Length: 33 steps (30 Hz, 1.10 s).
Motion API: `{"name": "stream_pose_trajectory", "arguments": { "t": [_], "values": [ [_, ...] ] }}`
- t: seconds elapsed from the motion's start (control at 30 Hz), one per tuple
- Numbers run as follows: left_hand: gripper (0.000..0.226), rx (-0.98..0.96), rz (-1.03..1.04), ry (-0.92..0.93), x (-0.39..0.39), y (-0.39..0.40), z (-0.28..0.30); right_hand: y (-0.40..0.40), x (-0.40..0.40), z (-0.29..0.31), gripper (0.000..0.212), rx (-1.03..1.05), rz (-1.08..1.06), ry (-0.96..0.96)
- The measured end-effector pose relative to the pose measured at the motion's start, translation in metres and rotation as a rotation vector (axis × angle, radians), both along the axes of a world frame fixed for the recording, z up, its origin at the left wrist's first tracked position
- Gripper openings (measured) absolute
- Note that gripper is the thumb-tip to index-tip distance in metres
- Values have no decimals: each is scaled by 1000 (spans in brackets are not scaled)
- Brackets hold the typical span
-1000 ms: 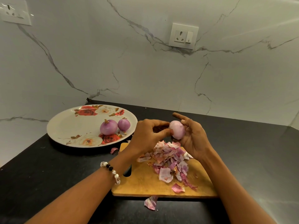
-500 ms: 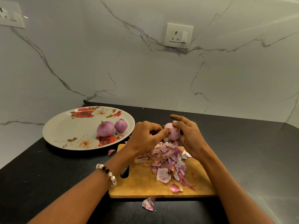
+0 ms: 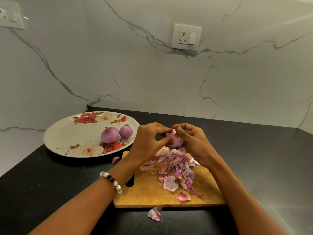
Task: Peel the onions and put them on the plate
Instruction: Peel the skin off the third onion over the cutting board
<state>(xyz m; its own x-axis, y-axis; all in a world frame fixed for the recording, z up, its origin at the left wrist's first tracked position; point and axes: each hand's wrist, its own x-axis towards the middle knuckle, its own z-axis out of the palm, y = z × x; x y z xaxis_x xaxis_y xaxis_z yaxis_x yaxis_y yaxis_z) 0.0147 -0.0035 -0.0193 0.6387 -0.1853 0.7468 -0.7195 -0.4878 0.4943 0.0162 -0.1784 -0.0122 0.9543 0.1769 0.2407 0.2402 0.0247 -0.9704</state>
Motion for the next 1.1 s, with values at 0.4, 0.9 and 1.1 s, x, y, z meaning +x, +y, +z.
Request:
{"name": "stream_pose_trajectory", "arguments": {
  "t": [0.4,0.9,1.1],
  "values": [
    [21,76,1,-70,1,12,5,-7,2,-1,54,-318,149,-150],
    [15,416,19,-285,5,11,0,-8,7,-8,58,-490,71,-278],
    [24,406,143,-345,2,6,-4,-5,5,-6,58,-428,62,-303]
  ]
}}
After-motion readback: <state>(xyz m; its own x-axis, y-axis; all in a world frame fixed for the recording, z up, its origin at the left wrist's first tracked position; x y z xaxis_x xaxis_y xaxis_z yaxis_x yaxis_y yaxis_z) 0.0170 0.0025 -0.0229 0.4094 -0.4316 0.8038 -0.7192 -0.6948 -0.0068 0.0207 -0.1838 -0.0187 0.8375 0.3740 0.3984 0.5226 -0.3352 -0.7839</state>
